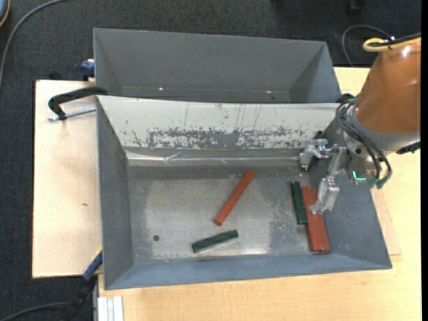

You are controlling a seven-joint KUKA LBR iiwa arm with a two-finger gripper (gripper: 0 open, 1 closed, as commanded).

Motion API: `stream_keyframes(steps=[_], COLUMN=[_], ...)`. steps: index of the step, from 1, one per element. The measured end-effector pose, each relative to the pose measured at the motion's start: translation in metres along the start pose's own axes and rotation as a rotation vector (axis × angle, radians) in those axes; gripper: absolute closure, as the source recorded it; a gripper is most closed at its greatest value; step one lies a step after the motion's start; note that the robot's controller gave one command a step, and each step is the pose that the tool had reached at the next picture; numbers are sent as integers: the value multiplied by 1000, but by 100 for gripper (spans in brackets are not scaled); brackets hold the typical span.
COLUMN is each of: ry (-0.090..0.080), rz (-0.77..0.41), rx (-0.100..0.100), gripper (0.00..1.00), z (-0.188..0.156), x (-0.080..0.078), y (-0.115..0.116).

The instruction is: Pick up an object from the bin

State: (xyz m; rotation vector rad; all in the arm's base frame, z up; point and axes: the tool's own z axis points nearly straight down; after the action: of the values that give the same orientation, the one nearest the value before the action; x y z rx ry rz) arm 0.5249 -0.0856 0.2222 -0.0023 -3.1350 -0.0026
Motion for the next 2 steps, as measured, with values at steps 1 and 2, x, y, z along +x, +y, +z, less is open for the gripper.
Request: stream_keyframes(steps=[1,2], ry=[-4,-12], rz=[772,1128], rx=[-2,-3], gripper=[0,0], z=[153,120], x=[-33,-17], y=[-5,-38])
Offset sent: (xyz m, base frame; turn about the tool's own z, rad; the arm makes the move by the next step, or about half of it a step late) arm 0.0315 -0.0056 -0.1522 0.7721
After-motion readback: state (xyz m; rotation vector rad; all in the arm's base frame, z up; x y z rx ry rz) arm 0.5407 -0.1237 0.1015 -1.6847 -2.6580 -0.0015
